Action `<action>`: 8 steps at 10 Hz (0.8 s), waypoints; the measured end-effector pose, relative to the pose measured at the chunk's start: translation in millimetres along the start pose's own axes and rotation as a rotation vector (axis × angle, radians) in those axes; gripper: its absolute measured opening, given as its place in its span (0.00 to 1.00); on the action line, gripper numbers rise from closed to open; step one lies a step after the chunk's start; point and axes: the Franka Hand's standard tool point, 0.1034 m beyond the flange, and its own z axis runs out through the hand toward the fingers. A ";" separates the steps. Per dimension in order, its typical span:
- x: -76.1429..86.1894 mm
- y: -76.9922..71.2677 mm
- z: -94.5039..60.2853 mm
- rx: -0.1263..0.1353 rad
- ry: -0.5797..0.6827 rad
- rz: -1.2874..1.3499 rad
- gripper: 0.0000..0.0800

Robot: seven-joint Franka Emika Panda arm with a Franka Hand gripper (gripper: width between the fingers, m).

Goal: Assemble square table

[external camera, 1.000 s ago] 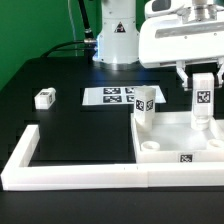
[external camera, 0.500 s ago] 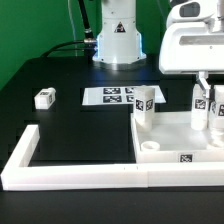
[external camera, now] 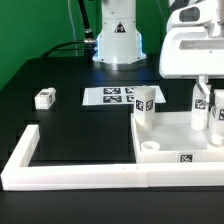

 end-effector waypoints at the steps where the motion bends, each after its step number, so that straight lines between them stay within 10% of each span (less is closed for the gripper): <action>1: -0.3 0.5 5.9 -0.007 0.001 -0.005 0.36; 8: -6.6 8.3 15.1 -0.015 0.012 -0.035 0.36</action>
Offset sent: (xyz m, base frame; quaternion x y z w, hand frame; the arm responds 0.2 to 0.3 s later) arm -0.0019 -0.0041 -0.0109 -0.0026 0.0013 -0.0093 1.0000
